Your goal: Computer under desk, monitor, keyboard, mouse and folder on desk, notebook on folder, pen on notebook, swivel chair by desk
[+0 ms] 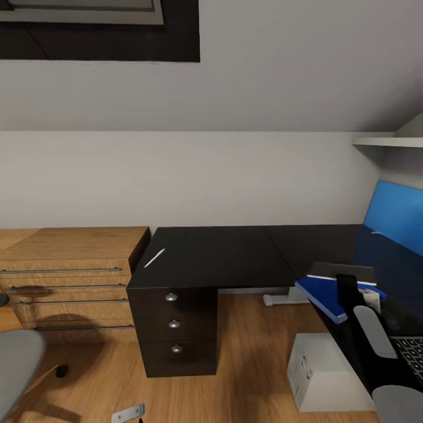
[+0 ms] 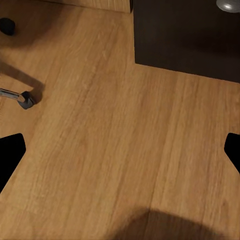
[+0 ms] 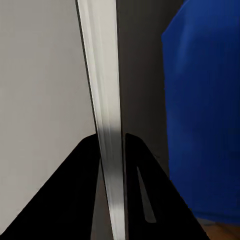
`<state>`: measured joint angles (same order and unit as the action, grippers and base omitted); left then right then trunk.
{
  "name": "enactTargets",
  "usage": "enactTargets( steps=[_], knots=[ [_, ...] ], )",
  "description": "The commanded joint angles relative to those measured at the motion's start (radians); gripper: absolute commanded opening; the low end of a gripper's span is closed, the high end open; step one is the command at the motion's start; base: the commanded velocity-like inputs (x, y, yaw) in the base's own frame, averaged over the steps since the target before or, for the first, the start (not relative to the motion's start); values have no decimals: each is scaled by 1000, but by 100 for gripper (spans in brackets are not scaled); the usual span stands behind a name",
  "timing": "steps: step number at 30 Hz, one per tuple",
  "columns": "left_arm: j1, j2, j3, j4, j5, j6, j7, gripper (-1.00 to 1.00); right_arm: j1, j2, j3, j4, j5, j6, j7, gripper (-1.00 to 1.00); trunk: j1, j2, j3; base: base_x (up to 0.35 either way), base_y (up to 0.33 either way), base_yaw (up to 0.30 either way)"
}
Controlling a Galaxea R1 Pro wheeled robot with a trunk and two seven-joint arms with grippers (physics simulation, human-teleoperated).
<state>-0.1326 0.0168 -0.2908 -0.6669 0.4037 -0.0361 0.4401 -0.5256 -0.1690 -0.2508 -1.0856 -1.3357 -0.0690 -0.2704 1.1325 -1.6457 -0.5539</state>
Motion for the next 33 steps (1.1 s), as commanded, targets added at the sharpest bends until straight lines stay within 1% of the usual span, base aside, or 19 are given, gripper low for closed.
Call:
enactTargets(
  steps=[1,3,7,17,24,33],
  knots=[
    [-1,2,-8,-1,10,-4,8,100,-1,0,1,-1,12,-16,-14,-100,0,-1,-1,0,0,0],
    [-1,2,-8,0,10,-4,8,100,-1,0,2,-2,53,-36,-37,-100,0,-1,-1,0,0,0],
    [-1,2,-11,0,10,-4,8,100,0,2,2,-1,80,-51,-53,-100,0,-1,-1,0,0,0],
    [-1,2,-12,1,11,-4,8,100,0,0,2,1,85,-52,-56,-100,0,-1,-1,1,0,0],
    [-1,2,-11,1,11,-4,8,100,0,0,2,1,85,-52,-56,-100,0,-1,-1,165,0,0],
    [-1,2,-11,2,12,-4,9,100,-1,0,2,1,85,-52,-56,-100,0,-1,-1,27,0,0]
  ],
)
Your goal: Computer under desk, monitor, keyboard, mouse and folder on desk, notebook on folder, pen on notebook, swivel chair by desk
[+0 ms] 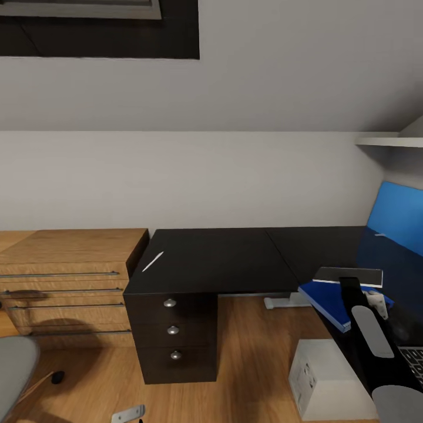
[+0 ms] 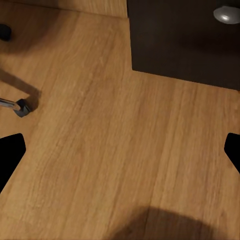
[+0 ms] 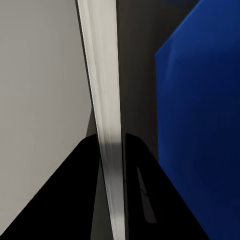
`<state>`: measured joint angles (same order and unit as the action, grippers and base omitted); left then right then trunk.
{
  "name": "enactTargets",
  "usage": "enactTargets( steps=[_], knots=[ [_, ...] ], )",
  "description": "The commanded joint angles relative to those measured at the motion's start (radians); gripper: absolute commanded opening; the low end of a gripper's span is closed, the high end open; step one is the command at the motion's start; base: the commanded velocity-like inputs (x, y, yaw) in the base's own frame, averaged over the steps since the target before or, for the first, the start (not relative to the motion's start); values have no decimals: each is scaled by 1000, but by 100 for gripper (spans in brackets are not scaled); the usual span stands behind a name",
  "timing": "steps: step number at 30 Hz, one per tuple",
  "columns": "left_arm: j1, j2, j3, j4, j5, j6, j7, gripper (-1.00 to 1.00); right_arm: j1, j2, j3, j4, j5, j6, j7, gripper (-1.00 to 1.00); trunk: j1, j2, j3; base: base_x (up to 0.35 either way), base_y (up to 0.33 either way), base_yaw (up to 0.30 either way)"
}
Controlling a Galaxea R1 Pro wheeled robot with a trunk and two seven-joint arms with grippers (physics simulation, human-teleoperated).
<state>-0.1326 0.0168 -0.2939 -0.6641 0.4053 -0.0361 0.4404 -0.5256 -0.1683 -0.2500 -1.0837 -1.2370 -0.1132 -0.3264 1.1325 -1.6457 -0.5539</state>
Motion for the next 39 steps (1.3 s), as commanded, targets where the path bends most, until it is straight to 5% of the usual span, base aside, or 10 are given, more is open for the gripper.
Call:
enactTargets(
  steps=[1,27,28,39],
  knots=[
    [-1,2,-8,-1,10,-4,8,100,-1,0,2,-1,-13,-8,0,-100,0,-1,-1,4,0,0],
    [-1,0,-11,26,9,-5,8,100,-1,0,3,-1,-12,-9,-2,-100,0,-1,-1,0,0,0],
    [-1,0,-11,26,10,-5,8,100,-1,0,3,-1,-12,-9,-2,100,0,-1,-1,0,0,0],
    [-1,0,-11,26,9,-5,8,100,-1,0,3,-2,-12,-10,-2,100,0,-1,-1,0,0,0]
  ],
)
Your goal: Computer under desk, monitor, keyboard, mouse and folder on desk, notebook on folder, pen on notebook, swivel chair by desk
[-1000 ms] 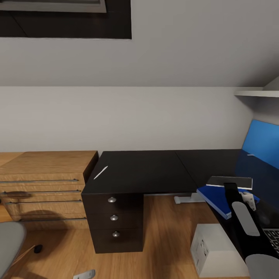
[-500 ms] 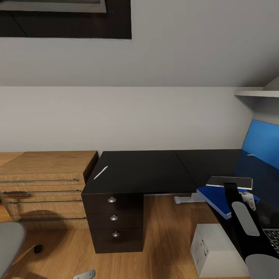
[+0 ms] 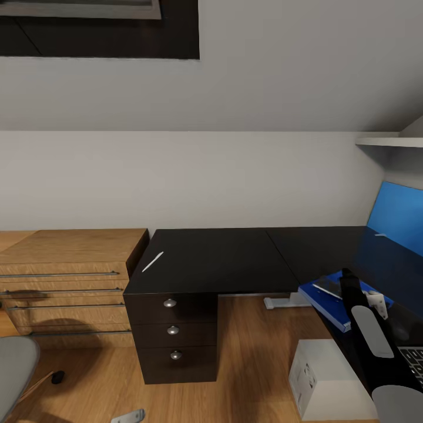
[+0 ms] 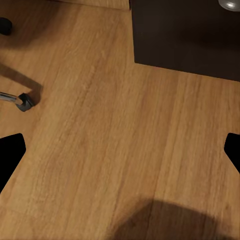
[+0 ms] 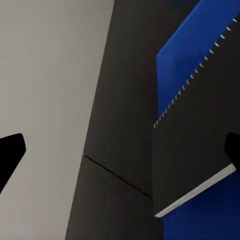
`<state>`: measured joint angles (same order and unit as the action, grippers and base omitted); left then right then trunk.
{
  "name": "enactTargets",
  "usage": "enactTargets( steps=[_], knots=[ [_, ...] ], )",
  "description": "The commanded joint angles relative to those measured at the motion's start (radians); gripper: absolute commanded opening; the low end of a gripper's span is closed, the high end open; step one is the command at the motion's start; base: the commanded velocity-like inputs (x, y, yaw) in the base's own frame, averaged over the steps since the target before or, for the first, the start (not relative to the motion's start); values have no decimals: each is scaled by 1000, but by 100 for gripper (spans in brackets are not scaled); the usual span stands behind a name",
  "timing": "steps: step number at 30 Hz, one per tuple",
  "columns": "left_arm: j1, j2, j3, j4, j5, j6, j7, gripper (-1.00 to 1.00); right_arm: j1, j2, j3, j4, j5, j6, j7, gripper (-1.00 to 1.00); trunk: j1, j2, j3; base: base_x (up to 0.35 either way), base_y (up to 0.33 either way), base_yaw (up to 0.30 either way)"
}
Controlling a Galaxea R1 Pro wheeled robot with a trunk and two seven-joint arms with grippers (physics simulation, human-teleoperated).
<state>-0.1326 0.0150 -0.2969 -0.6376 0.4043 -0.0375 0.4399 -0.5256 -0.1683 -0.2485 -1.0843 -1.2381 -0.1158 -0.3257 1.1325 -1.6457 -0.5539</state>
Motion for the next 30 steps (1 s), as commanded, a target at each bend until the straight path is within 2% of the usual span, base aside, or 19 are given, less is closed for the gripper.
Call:
enactTargets(
  steps=[1,7,13,20,30],
  knots=[
    [-1,1,-8,-1,10,-4,8,100,-1,0,2,-1,-11,-7,-3,100,0,-1,-1,0,0,0],
    [-1,0,-8,-1,10,-4,8,100,-1,0,2,-2,-11,-7,-3,100,0,-1,-1,-9,0,0],
    [-1,0,-8,0,10,-3,8,100,-1,0,2,-2,-11,-7,-3,100,0,-1,-1,-186,0,0],
    [-1,0,-8,-1,10,-3,8,100,-1,1,5,-7,-12,-7,6,100,0,-1,-1,-48,0,0],
    [-1,0,-8,-1,10,-7,10,100,0,13,18,-78,-15,26,17,100,0,-1,-1,-3,0,0]
  ],
)
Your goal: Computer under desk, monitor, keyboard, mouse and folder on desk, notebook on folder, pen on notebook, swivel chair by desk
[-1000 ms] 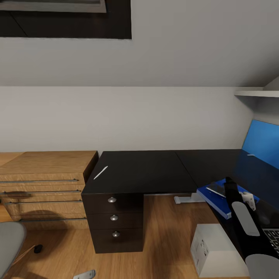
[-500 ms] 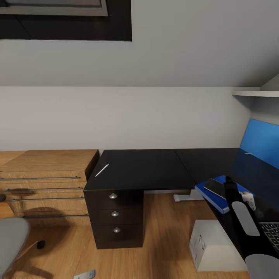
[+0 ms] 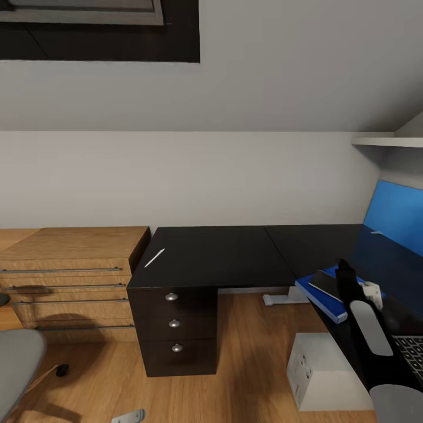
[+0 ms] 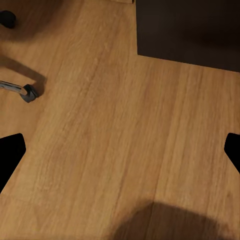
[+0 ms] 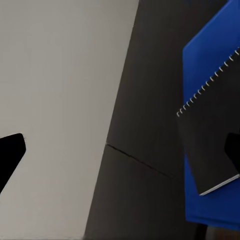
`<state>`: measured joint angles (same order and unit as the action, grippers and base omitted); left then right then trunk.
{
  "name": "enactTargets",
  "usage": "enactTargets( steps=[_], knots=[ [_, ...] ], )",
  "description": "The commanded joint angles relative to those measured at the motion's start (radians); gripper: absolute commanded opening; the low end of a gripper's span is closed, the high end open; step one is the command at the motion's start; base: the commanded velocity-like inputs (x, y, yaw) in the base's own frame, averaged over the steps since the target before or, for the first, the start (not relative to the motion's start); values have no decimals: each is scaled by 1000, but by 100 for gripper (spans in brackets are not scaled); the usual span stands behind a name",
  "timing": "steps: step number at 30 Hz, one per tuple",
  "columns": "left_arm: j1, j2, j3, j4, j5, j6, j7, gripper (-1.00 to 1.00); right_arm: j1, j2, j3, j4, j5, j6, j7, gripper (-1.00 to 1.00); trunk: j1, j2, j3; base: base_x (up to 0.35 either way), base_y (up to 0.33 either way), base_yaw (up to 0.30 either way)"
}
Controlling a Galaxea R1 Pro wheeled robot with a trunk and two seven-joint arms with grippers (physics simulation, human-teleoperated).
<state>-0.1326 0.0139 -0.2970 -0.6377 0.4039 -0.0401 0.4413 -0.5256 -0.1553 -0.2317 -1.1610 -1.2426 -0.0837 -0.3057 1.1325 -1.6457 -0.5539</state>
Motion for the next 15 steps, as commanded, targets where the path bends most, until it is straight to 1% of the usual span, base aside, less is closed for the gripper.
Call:
enactTargets(
  steps=[1,3,4,10,12,15],
  knots=[
    [-1,1,-8,0,11,-4,8,100,-1,0,4,-3,-11,-1,-3,100,0,-1,-1,0,0,0],
    [-1,1,-8,0,11,-4,8,100,-1,6,8,-5,-12,7,-3,100,-4,6,2,0,0,0],
    [-1,1,-8,0,12,-4,8,100,0,19,11,-6,-10,6,-2,100,-8,13,5,0,0,0],
    [-1,1,-8,0,12,-4,9,100,0,49,15,-6,-7,6,0,100,-31,55,24,0,0,0],
    [-1,1,-8,0,12,-4,9,100,1,52,15,-6,-8,7,-1,100,-38,69,30,0,0,0],
    [-1,1,-8,0,12,-4,9,100,2,54,33,-2,-8,5,-1,100,-50,90,40,0,0,238]
  ],
)
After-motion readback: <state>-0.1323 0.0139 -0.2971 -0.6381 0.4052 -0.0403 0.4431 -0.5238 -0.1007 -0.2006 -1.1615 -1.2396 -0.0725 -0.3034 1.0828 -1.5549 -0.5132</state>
